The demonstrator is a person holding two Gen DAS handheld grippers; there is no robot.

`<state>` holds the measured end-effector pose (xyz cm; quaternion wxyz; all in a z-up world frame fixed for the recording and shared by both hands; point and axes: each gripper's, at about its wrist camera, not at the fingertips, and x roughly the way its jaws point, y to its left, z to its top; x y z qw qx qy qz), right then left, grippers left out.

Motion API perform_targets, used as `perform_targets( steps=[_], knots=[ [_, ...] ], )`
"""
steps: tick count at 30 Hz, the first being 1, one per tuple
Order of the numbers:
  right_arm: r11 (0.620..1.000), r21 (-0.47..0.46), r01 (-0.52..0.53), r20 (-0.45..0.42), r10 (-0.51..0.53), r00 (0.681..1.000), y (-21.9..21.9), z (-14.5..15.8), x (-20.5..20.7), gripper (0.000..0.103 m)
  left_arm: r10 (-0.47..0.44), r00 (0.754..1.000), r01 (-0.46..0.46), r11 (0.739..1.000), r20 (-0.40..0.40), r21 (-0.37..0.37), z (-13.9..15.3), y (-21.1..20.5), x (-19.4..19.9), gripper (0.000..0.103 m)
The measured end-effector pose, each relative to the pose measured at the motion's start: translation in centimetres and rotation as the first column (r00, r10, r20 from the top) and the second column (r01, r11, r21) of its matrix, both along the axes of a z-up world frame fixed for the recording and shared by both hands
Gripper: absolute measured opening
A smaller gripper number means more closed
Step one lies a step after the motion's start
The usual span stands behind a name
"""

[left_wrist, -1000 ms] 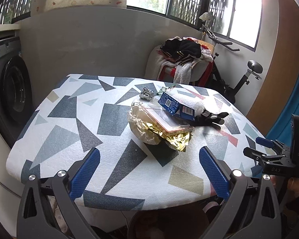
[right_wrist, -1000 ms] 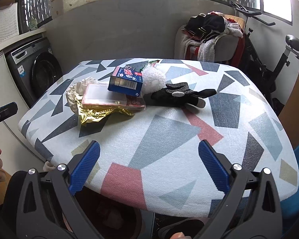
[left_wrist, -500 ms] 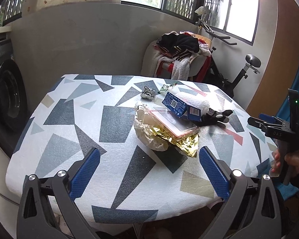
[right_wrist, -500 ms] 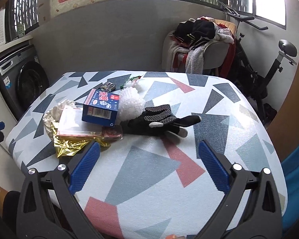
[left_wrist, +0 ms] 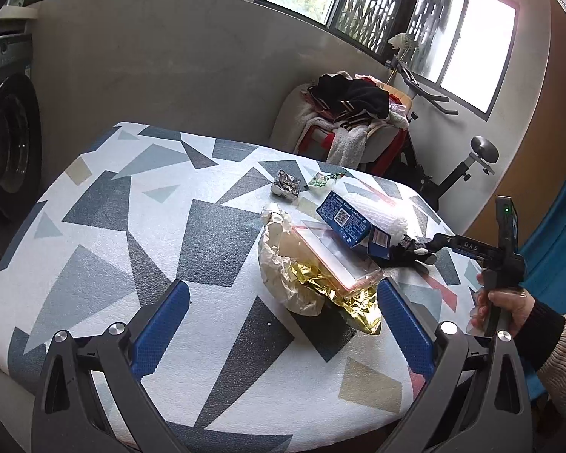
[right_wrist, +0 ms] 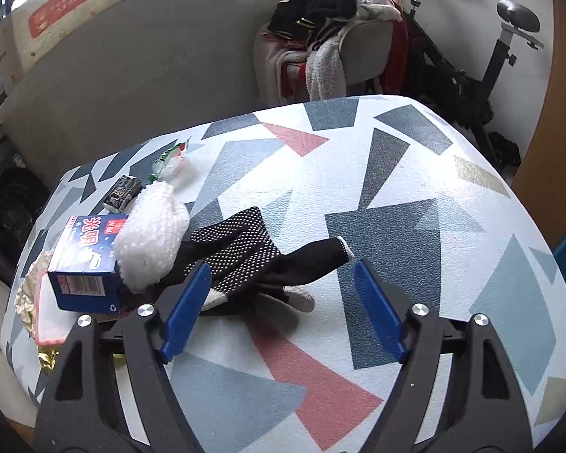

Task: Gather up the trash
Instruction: 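Grasp the black glove with the right tool, then grasp the blue box with the left tool while the right holds the glove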

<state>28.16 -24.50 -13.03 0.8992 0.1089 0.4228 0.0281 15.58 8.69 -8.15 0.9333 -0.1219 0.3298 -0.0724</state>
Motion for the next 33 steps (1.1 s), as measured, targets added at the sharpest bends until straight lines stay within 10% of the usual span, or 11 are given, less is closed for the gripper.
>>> perform_targets(
  steps=[5,9,19,26,33],
  knots=[
    [0.995,0.102,0.014,-0.090,-0.004,0.996,-0.2,-3.0,2.1,0.065,-0.008,1.000,0.008,1.000,-0.024,-0.004,-0.6,-0.2,1.0,0.097],
    [0.999,0.050,-0.008,-0.066,0.011,0.998,0.8,-2.7,1.8,0.017,-0.024,0.999,0.024,1.000,-0.032,0.003,-0.8,-0.7,1.4,0.096],
    [0.999,-0.021,0.037,0.246,-0.031,0.969,-2.5,6.4,-3.2,0.016,-0.140,0.989,0.142,0.988,-0.042,0.066,0.7,-5.3,4.3,0.091],
    [1.000,-0.008,-0.018,0.281,0.019,0.960,-3.2,8.1,-5.1,0.016,-0.196,0.960,0.151,0.964,-0.198,-0.218,-0.1,-8.9,12.5,0.091],
    [0.999,0.009,-0.050,0.252,0.046,0.967,-3.2,6.0,-6.0,0.016,-0.100,0.921,-0.034,0.942,-0.375,-0.333,-3.6,-8.6,20.7,0.081]
  ],
)
